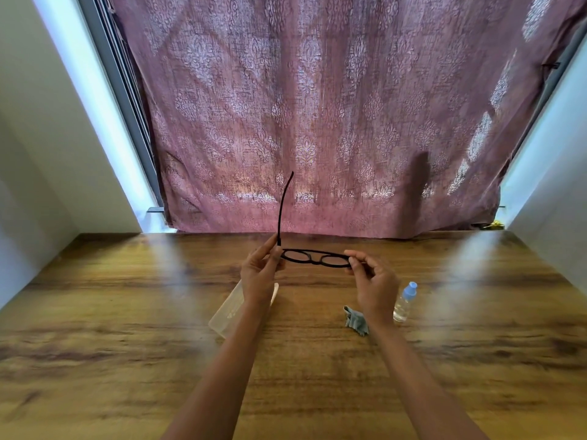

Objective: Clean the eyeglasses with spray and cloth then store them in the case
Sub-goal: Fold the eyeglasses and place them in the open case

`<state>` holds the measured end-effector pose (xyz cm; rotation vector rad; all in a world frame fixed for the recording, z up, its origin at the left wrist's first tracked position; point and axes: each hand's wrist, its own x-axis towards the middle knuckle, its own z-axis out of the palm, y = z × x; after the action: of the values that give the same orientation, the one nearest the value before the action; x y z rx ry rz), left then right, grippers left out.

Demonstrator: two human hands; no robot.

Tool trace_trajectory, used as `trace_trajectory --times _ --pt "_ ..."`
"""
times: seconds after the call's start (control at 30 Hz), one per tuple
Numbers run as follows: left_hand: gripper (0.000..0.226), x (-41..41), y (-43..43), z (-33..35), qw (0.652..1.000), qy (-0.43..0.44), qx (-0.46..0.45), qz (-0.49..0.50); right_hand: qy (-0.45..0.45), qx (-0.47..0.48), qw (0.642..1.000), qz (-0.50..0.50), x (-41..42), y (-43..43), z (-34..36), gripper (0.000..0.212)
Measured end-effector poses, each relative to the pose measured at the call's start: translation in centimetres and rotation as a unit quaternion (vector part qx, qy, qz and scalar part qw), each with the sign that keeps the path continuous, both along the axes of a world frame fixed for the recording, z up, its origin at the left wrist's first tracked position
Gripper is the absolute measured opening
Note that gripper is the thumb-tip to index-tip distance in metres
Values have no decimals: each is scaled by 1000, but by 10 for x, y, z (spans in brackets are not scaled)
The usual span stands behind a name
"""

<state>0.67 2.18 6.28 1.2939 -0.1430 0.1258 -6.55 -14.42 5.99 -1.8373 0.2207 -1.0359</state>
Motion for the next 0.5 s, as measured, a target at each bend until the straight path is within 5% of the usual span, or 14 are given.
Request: trace_trajectory --times 0.2,0.5 --pt "34 1 0 2 998 -26 46 34 10 10 1000 -4 1 -1 -1 25" --pt "33 0 -2 1 946 -186 261 48 15 108 994 2 4 -3 -4 24"
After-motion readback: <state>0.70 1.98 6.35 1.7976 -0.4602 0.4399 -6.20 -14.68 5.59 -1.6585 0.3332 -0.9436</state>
